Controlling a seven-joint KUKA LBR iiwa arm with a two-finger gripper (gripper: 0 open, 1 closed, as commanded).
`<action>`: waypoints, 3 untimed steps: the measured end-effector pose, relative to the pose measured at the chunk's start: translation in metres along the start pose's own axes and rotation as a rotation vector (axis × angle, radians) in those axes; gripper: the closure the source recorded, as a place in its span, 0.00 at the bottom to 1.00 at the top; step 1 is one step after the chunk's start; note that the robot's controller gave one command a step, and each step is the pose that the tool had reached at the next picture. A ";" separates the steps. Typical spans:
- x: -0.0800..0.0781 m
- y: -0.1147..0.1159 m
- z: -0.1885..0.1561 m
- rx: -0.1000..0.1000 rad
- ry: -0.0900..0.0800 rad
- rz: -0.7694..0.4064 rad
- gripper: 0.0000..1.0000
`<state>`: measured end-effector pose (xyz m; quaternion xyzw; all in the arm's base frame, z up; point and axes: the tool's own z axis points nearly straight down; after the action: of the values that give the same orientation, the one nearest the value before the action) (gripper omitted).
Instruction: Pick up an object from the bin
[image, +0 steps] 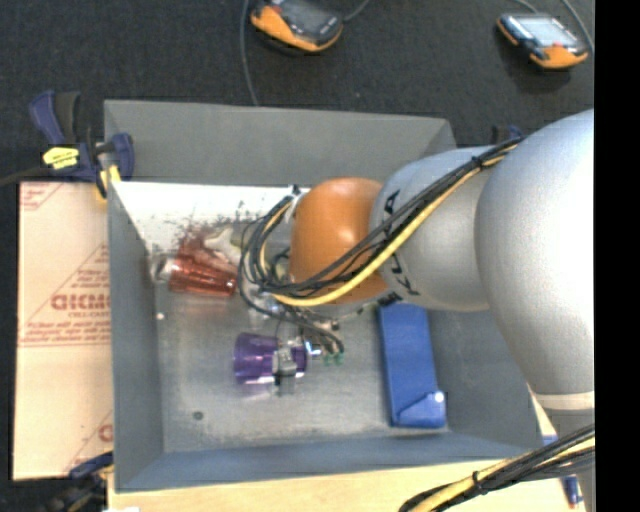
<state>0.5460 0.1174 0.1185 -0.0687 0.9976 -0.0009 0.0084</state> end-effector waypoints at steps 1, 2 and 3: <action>-0.013 -0.004 0.039 0.001 0.002 0.064 0.00; 0.016 0.000 0.048 -0.002 -0.003 -0.014 1.00; 0.016 0.000 0.048 -0.002 -0.003 -0.014 1.00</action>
Offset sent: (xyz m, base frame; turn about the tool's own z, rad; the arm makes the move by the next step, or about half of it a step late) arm -0.0159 -0.0011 -0.0485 -0.0154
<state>0.5307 0.1149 0.0701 -0.0756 0.9971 0.0001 0.0099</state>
